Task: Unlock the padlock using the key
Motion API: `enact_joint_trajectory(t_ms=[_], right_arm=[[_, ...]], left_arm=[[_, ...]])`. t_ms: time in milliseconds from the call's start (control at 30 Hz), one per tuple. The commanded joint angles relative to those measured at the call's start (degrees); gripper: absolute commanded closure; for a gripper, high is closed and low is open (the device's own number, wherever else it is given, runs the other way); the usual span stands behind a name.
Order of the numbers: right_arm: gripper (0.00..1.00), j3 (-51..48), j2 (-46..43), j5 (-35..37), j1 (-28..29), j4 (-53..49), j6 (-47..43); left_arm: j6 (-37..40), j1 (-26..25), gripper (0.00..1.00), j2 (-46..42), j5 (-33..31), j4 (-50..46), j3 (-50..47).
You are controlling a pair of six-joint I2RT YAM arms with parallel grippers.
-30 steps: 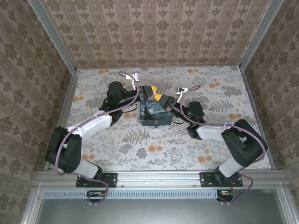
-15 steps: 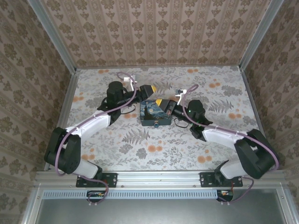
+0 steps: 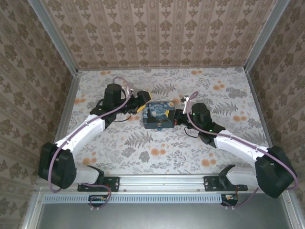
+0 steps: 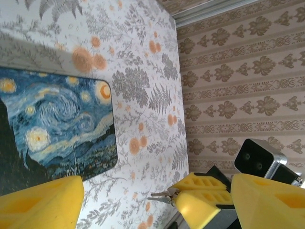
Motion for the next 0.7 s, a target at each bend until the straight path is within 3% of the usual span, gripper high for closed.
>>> enact_joint_trajectory(t_ms=[0,367,667], right_arm=[[1.0,-1.19,1.46,0.31,0.86,5.16,3.91],[1.0,-3.61,5.01,3.62,1.13,22.55,19.28],[1.0,-4.83,7.39,5.73,1.13,29.18,24.39]], left_arm=[[-4.75,-1.51,0.18,-0.31,1.03,1.86,-2.56],[-19.62,-5.93,0.21,6.06,0.27,25.25,-8.98],[-29.24,-7.45,0.31,10.27,-3.37,41.29,-12.43]])
